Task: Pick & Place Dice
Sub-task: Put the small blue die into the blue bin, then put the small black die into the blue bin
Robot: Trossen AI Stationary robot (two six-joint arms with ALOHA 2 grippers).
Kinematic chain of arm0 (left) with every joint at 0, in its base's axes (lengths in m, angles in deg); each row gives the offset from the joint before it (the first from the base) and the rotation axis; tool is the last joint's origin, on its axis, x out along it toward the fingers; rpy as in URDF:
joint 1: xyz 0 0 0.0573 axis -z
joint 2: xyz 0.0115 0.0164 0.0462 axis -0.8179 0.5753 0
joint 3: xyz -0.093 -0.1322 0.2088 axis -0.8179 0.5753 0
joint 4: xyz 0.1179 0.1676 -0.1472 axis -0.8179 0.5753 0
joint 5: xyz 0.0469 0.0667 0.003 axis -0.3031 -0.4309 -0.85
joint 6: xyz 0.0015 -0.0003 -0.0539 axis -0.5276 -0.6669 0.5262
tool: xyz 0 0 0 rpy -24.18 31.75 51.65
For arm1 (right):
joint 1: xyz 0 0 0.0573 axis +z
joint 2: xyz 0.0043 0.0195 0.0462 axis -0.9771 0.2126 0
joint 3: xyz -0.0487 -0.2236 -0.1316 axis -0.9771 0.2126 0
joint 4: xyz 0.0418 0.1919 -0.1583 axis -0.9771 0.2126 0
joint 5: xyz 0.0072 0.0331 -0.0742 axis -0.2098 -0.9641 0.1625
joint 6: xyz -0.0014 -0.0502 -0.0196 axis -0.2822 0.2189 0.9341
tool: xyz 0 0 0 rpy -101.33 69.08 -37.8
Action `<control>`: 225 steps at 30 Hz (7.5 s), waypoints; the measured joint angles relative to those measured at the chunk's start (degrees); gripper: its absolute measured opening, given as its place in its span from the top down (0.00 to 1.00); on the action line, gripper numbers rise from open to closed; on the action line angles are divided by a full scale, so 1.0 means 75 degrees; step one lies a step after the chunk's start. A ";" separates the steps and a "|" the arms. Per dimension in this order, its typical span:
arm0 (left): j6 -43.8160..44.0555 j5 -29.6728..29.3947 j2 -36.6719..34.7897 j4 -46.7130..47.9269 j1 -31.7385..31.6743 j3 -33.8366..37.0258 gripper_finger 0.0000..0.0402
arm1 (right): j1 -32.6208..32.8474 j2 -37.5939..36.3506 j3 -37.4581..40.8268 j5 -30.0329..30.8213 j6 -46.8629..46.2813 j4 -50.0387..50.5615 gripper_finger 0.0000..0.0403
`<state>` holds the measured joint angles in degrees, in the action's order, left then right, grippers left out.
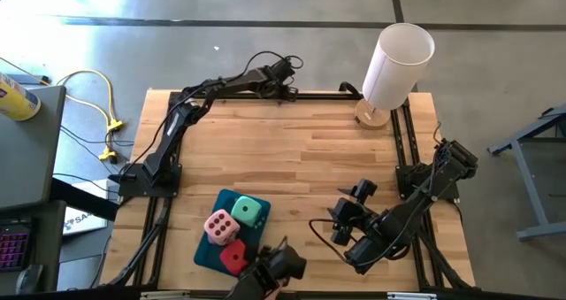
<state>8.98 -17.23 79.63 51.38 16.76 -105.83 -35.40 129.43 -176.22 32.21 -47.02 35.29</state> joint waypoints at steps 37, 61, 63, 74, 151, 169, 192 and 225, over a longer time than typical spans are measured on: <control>0.0264 0.0304 0.0023 0.0725 0.0311 0.0017 0.63 | -0.0009 0.0000 0.0000 -0.0001 0.0143 -0.0112 0.31; 0.0203 0.0453 0.0023 0.0728 0.0217 0.0017 0.72 | -0.0009 0.0000 0.0000 0.0002 0.0149 -0.0229 0.31; 0.0178 0.0455 0.0023 0.0731 0.0217 0.0017 0.74 | -0.0009 0.0000 0.0000 0.0002 0.0149 -0.0229 0.31; 0.0178 0.0453 0.0020 0.0731 0.0217 0.0015 0.77 | -0.0009 0.0000 0.0000 0.0002 0.0149 -0.0229 0.31; 0.0569 -0.1273 -0.4499 0.7286 0.6061 0.0048 0.89 | 0.0308 0.0000 0.0003 -0.0415 0.2008 -0.2347 0.31; 0.3130 -0.0945 -0.4543 0.7348 0.9688 0.1023 0.89 | 0.0821 0.0003 0.0003 -0.0397 0.2150 -0.2520 0.31; 0.1652 0.0099 -0.4496 0.3764 1.0146 0.2586 0.89 | 0.1102 0.0029 0.0003 -0.0405 0.2206 -0.3056 0.31; 0.1813 0.0103 -0.4135 0.3031 1.0021 0.3302 0.72 | 0.1131 0.0029 0.0003 -0.0423 0.2351 -0.3082 0.31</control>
<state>22.57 -16.46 48.62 74.11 91.91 -81.06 -26.92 129.64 -176.20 29.03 -29.39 12.17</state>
